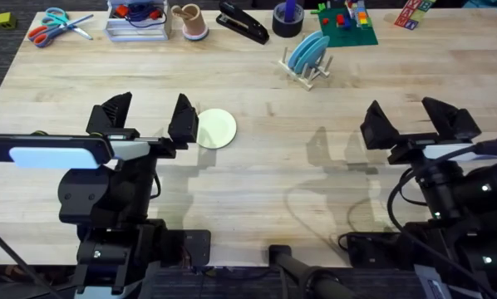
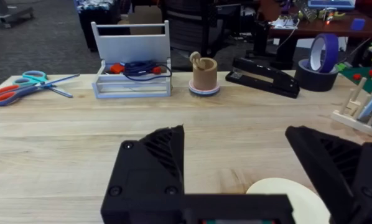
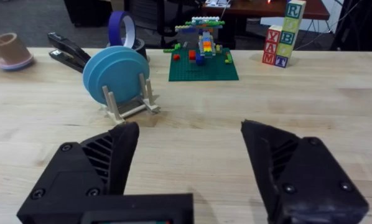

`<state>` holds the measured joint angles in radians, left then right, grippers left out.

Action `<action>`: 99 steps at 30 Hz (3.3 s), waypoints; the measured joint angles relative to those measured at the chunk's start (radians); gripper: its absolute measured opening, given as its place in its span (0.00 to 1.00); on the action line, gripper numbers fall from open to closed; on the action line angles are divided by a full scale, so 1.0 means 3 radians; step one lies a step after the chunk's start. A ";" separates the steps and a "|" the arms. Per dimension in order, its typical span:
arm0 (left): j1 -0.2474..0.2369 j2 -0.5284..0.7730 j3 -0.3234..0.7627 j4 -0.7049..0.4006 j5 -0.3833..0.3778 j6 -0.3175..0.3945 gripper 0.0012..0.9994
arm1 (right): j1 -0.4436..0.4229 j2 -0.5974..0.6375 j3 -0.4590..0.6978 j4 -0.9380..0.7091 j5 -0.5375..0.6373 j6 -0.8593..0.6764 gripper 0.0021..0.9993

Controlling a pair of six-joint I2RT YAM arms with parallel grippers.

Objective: Pick up the plates from the table one by one and place each into a slot on the dish rack.

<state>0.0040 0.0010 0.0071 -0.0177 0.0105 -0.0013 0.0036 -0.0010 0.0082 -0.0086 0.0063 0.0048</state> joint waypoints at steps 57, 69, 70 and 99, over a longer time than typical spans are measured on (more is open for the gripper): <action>0.0001 0.3492 0.4123 -0.3549 -0.0006 -0.0010 0.99 | 0.0000 0.3226 0.3638 -0.2878 -0.0014 0.0056 1.00; 0.0000 0.3833 0.4131 -0.3561 0.0053 -0.0010 0.99 | 0.0000 0.3298 0.3661 -0.2895 -0.0014 0.0084 0.99; 0.0001 0.3833 0.4131 -0.3548 0.0056 -0.0010 0.99 | 0.0000 0.3298 0.3661 -0.2897 -0.0014 0.0084 1.00; 0.1078 0.3833 0.3788 -0.3821 0.2266 0.0780 0.04 | 0.0000 0.3298 0.3667 -0.2895 -0.0014 0.0085 0.99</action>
<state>0.3273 1.1507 1.1433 -1.1640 0.6902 0.2328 0.0036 0.9886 1.1084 -0.8772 0.0021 0.0303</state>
